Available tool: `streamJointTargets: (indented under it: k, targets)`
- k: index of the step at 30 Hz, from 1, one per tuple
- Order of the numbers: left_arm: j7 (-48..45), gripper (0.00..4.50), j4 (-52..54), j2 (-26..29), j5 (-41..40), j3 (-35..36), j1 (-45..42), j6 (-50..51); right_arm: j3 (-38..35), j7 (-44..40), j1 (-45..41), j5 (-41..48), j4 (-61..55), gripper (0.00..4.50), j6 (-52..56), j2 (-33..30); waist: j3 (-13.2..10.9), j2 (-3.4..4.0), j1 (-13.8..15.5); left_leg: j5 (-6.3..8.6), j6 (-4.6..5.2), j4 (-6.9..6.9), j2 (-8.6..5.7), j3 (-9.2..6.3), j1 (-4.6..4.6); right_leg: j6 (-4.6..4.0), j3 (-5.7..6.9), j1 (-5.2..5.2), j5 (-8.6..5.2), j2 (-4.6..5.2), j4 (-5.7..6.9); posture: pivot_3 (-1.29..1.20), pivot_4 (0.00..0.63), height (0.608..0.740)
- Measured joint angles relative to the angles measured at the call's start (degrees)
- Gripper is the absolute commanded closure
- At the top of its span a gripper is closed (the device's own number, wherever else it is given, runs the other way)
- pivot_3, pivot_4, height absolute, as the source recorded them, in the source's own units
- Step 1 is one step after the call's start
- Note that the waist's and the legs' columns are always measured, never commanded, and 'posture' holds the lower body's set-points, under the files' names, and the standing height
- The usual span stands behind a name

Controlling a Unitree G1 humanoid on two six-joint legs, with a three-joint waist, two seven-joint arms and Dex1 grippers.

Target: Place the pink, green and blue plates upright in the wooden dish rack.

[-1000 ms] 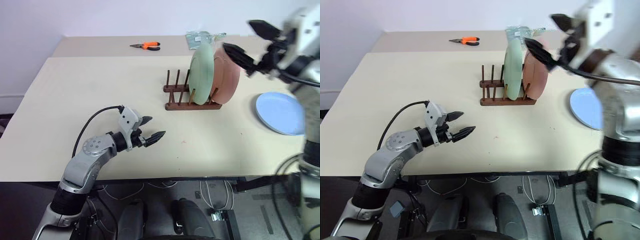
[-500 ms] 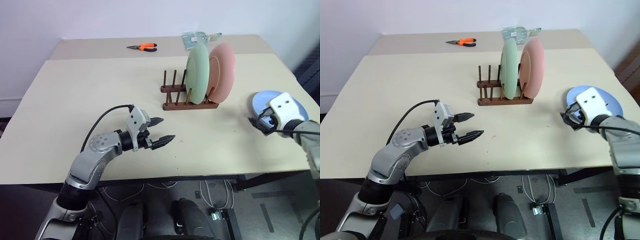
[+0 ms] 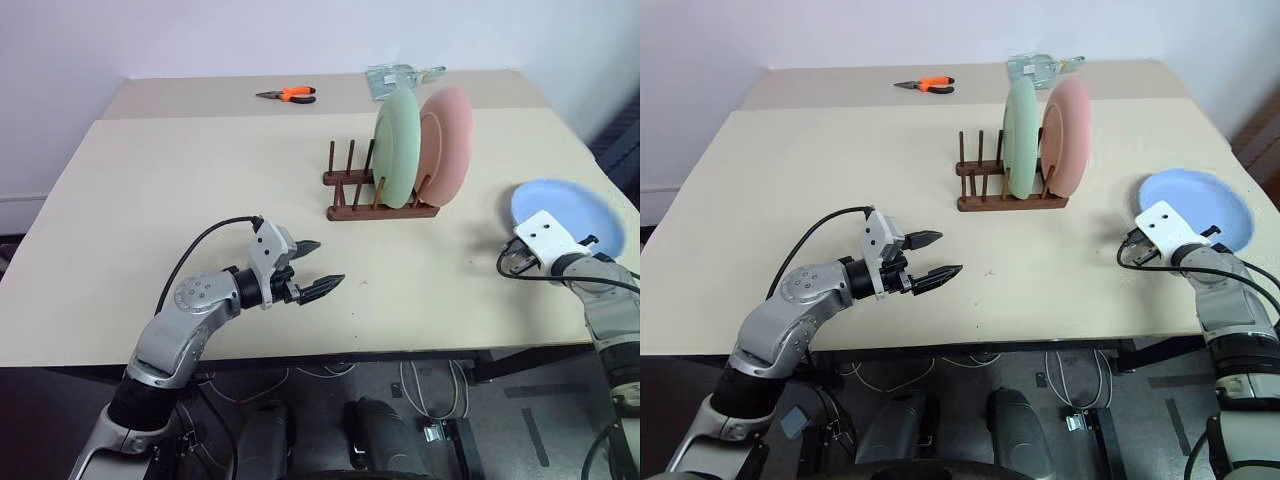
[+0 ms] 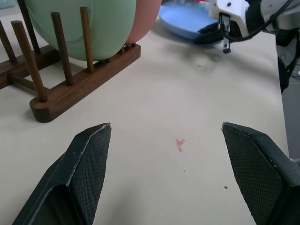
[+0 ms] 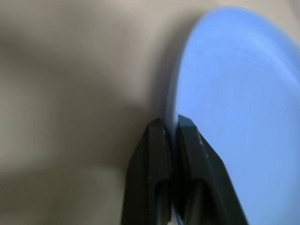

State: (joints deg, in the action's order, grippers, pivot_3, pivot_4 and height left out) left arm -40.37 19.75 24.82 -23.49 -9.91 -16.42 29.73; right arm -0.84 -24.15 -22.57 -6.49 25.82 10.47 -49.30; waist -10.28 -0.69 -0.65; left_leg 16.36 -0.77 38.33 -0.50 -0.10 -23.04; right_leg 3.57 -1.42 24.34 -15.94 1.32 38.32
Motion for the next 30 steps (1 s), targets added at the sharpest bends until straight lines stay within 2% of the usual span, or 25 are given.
streamJointTargets:
  k: [4, 8, 10, 12, 16, 18, 21, 27, 30]
  targets:
    - [-0.1, 0.59, 0.1, 0.1, 0.0, 0.0, 0.0, 0.0, -0.3, 2.5, -3.3, -2.0, -4.0, 4.47, -3.3, -0.3, 0.0, 0.22, -0.5, 0.00, 0.00, 0.00, 0.00, 0.06, 0.02, 0.01, -0.06, 0.02, 0.00, -0.01, 0.03, 0.00, 0.150, 0.740]
    - [-0.4, 0.59, 0.1, 0.7, 0.1, 0.2, 0.0, -0.1, -4.5, 3.6, -15.9, 1.5, -13.5, 4.47, -4.6, 1.0, -0.1, 0.44, -0.5, -0.01, -0.02, -0.02, 0.07, 0.03, 0.06, 0.01, -0.09, 0.03, 0.01, -0.16, 0.07, 0.00, 0.150, 0.740]
    - [-0.3, 0.59, 0.0, 0.8, 0.4, 0.2, 0.0, -0.3, -6.5, 1.9, -22.6, 6.8, -20.6, 4.47, -3.8, 3.5, -0.1, 0.43, -0.3, -0.01, -0.02, -0.03, 0.19, -0.07, 0.05, 0.00, -0.07, 0.03, 0.00, -0.29, 0.05, 0.00, 0.150, 0.740]
    - [0.5, 0.59, -0.7, 0.2, 0.6, 0.9, 0.0, -1.5, -7.9, -1.2, -27.8, 16.0, -28.6, 4.47, 1.1, 7.7, 0.0, 0.37, 0.0, -0.01, -0.02, -0.04, 0.27, -0.16, 0.02, -0.01, -0.02, 0.02, 0.00, -0.34, 0.02, 0.00, 0.150, 0.740]
    - [2.9, 0.59, -3.6, -0.4, 1.8, 4.4, 0.3, -4.5, -8.3, -6.0, -29.3, 38.1, -41.4, 4.47, 17.3, 14.5, 0.0, 0.28, 0.4, 0.00, -0.01, 0.08, 0.18, -0.16, -0.10, -0.04, 0.03, 0.00, 0.04, -0.12, -0.01, 0.00, 0.150, 0.740]
    - [3.4, 0.59, -5.1, 0.1, 2.7, 6.1, 1.2, -6.5, -9.7, -2.7, -29.7, 50.0, -43.7, 4.47, 26.2, 19.5, 0.0, 0.28, 0.1, 0.02, 0.04, 0.19, 0.14, -0.15, -0.15, -0.01, 0.06, 0.00, 0.06, -0.02, -0.01, 0.00, 0.150, 0.740]
    - [3.9, 0.59, -6.8, 0.6, 3.5, 7.8, 1.8, -8.1, -10.3, 5.4, -30.2, 60.7, -44.9, 4.47, 34.7, 25.9, 0.0, 0.28, -0.1, 0.04, 0.06, 0.26, 0.14, -0.17, -0.19, -0.01, 0.11, 0.02, 0.06, 0.01, 0.02, 0.00, 0.150, 0.740]
    - [4.0, 0.59, -7.8, 1.6, 4.4, 9.5, 2.5, -9.6, -10.3, 23.9, -30.4, 69.0, -41.7, 4.47, 43.0, 36.3, 0.0, 0.29, -0.1, 0.04, 0.07, 0.39, 0.12, -0.16, -0.34, 0.00, 0.16, 0.14, 0.07, 0.06, 0.08, 0.00, 0.150, 0.740]
    - [4.0, 0.59, -7.8, 1.6, 4.4, 9.6, 2.9, -10.1, -10.2, 28.9, -30.4, 69.4, -38.6, 4.47, 44.8, 37.4, 0.0, 0.30, 0.0, 0.06, 0.10, 0.43, 0.10, -0.16, -0.37, 0.00, 0.18, 0.15, 0.07, 0.08, 0.08, 0.00, 0.150, 0.740]
